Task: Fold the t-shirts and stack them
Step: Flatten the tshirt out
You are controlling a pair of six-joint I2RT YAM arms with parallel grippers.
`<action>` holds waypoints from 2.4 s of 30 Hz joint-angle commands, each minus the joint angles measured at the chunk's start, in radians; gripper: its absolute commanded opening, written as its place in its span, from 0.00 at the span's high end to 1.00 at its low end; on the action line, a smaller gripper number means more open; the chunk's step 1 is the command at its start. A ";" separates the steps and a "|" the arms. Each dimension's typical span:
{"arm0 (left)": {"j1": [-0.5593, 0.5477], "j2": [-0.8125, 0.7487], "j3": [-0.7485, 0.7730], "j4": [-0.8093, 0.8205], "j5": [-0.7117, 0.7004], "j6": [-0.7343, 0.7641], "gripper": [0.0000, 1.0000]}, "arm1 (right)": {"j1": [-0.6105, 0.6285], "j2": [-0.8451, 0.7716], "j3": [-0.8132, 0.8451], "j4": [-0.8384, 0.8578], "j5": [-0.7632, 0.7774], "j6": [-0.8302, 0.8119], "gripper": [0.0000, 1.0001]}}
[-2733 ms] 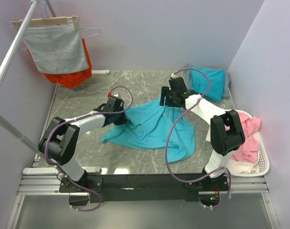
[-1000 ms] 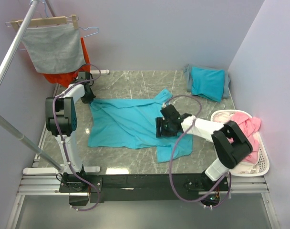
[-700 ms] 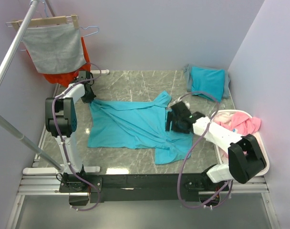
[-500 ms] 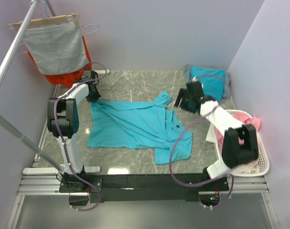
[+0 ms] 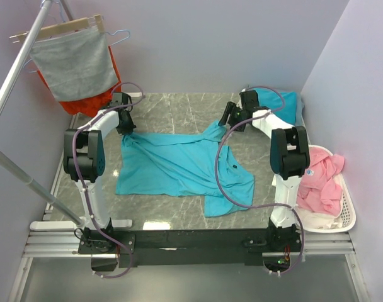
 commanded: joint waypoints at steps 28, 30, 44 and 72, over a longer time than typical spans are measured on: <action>-0.002 -0.032 0.028 0.007 0.020 0.012 0.99 | -0.033 -0.014 0.046 0.029 -0.136 -0.042 1.00; -0.002 -0.043 0.028 0.008 0.017 0.012 0.99 | -0.040 -0.085 0.025 0.015 -0.055 -0.056 1.00; -0.002 -0.012 0.075 0.054 0.063 0.006 0.99 | -0.056 -0.196 0.176 -0.048 0.044 -0.082 1.00; 0.075 -0.049 0.014 -0.046 -0.236 -0.021 0.99 | -0.049 -0.012 0.197 -0.202 0.158 -0.108 0.30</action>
